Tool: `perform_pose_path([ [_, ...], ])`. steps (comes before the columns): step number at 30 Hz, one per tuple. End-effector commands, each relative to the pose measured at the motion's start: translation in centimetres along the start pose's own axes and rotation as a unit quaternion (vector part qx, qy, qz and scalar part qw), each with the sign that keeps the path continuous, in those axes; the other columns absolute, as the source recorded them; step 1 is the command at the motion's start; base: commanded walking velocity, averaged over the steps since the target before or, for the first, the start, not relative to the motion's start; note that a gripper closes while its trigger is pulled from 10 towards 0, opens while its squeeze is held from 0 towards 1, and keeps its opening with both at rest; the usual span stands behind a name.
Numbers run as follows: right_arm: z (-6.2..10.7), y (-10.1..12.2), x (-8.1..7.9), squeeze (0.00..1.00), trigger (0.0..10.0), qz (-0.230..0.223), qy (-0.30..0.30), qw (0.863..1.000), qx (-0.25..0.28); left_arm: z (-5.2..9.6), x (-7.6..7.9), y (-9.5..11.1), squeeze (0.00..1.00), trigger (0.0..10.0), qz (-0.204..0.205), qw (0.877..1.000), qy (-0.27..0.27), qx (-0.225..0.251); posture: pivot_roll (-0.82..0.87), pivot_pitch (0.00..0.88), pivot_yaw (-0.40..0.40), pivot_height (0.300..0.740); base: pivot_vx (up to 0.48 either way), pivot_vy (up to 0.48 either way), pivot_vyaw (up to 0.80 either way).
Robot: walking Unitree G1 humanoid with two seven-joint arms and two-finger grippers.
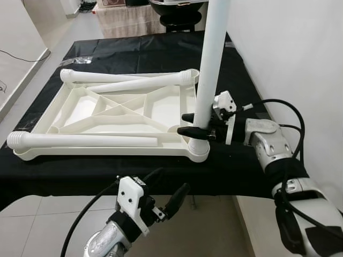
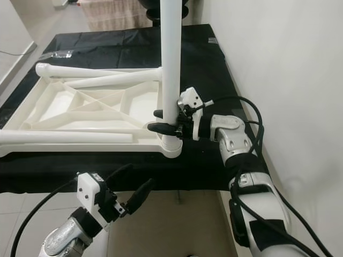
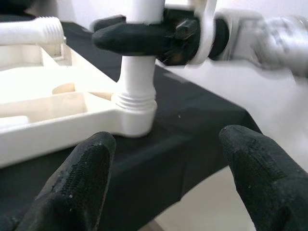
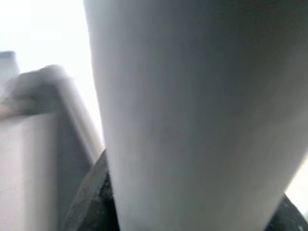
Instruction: Building children table
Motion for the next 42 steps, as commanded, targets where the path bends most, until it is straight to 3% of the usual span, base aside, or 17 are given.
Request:
perform_pose_path([
  [1,1.7,-5.3,-0.3,0.00,0.0,-0.046,-0.166,0.982,-0.077,0.4,-0.2,-0.2,0.00,10.0,0.001,1.000,0.004,-0.008,0.05,0.216,0.044,0.740,0.000,0.000,0.00],
  [3,1.7,-5.3,-0.3,0.00,0.0,-0.046,-0.166,0.982,-0.077,0.4,-0.2,-0.2,0.00,10.0,0.001,1.000,0.004,-0.008,0.05,0.216,0.044,0.740,0.000,0.000,0.00],
  [4,2.8,-6.6,-1.9,0.00,0.0,-0.068,-0.243,0.964,-0.088,0.4,-0.5,-0.1,0.00,10.0,0.001,1.000,0.007,-0.008,0.04,0.219,0.056,0.740,0.000,0.000,0.00],
  [6,2.8,-6.6,-1.9,0.00,0.0,-0.068,-0.243,0.964,-0.088,0.4,-0.5,-0.1,0.00,10.0,0.001,1.000,0.007,-0.008,0.04,0.219,0.056,0.740,0.000,0.000,0.00],
  [8,0.5,-6.6,-4.5,0.00,0.0,-0.086,-0.235,0.965,-0.078,0.0,-0.8,-0.3,0.00,10.0,0.000,1.000,0.000,-0.010,0.04,0.189,0.057,0.740,0.000,0.000,0.00],
  [9,0.5,-6.6,-4.5,0.00,0.0,-0.086,-0.235,0.965,-0.078,0.0,-0.8,-0.3,0.00,10.0,0.000,1.000,0.000,-0.010,0.04,0.189,0.057,0.740,0.000,0.000,0.00],
  [10,-1.0,-6.0,-4.5,0.00,0.0,-0.080,-0.222,0.969,-0.071,-0.2,-0.8,-0.3,0.00,10.0,-0.001,1.000,-0.002,-0.010,0.04,0.183,0.052,0.740,0.000,0.000,0.00],
  [11,-2.1,-5.4,-4.4,0.00,10.0,-0.079,-0.207,0.973,-0.063,-0.3,-0.9,-0.4,0.00,10.0,-0.003,1.000,0.000,-0.009,0.05,0.182,0.049,0.740,0.000,0.000,0.00],
  [16,-2.9,-4.5,-4.4,0.00,10.0,-0.087,-0.188,0.977,-0.052,-0.4,-1.0,-0.4,0.00,10.0,-0.006,1.000,0.007,-0.007,0.05,0.179,0.039,0.740,0.000,0.000,0.00],
  [17,-3.1,-3.9,-4.4,0.09,10.0,-0.087,-0.169,0.981,-0.039,-0.4,-1.0,-0.4,0.00,10.0,-0.007,1.000,0.008,-0.007,0.05,0.180,0.031,0.740,0.000,0.000,0.00],
  [18,-3.1,-3.9,-4.4,0.09,10.0,-0.087,-0.169,0.981,-0.039,-0.4,-1.0,-0.4,0.00,10.0,-0.007,1.000,0.008,-0.007,0.05,0.180,0.031,0.740,0.000,0.000,0.00],
  [19,-2.9,-3.0,-4.2,1.00,10.0,-0.083,-0.158,0.984,-0.029,-0.4,-1.0,-0.4,0.00,10.0,-0.007,1.000,0.009,-0.007,0.04,0.177,0.027,0.740,0.000,0.000,0.00],
  [26,-2.4,-0.5,-3.1,1.00,10.0,-0.072,-0.128,0.989,0.002,-0.5,-0.9,-0.5,0.00,10.0,-0.005,1.000,0.006,-0.007,0.04,0.171,0.035,0.740,0.000,0.000,0.00],
  [27,-2.2,1.6,-3.1,0.00,10.0,-0.039,-0.026,0.998,0.029,-0.5,-0.9,-0.5,0.00,10.0,-0.004,1.000,0.004,-0.008,0.04,0.173,0.037,0.740,0.000,0.000,0.00],
  [36,-1.2,3.0,-4.7,0.00,10.0,0.025,0.169,0.985,0.012,-0.3,-0.7,-0.7,0.00,10.0,-0.004,1.000,0.003,-0.011,0.06,0.176,0.040,0.740,0.000,0.000,0.00],
  [41,-1.3,3.5,-4.4,0.00,10.0,0.008,0.192,0.981,0.011,-0.1,-0.5,-0.7,0.00,10.0,-0.004,1.000,0.002,-0.012,0.07,0.178,0.039,0.740,0.000,0.000,0.00],
  [42,-1.2,3.6,-4.5,0.00,9.0,0.004,0.202,0.979,0.012,-0.1,-0.4,-0.7,0.00,10.0,-0.003,1.000,0.002,-0.013,0.07,0.179,0.040,0.740,0.000,0.000,0.00],
])
Point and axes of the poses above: a point about 5 cm out from each wrist's last joint towards the gripper, its own z axis pointing back from the gripper into the wrist, its own y axis along the axis of the wrist's last joint, x = y × z, the point moved 6 cm from there along -z, pointing out of the wrist towards the gripper, and after that the axes turned 3 degrees about -z, right-handed, at the moved point
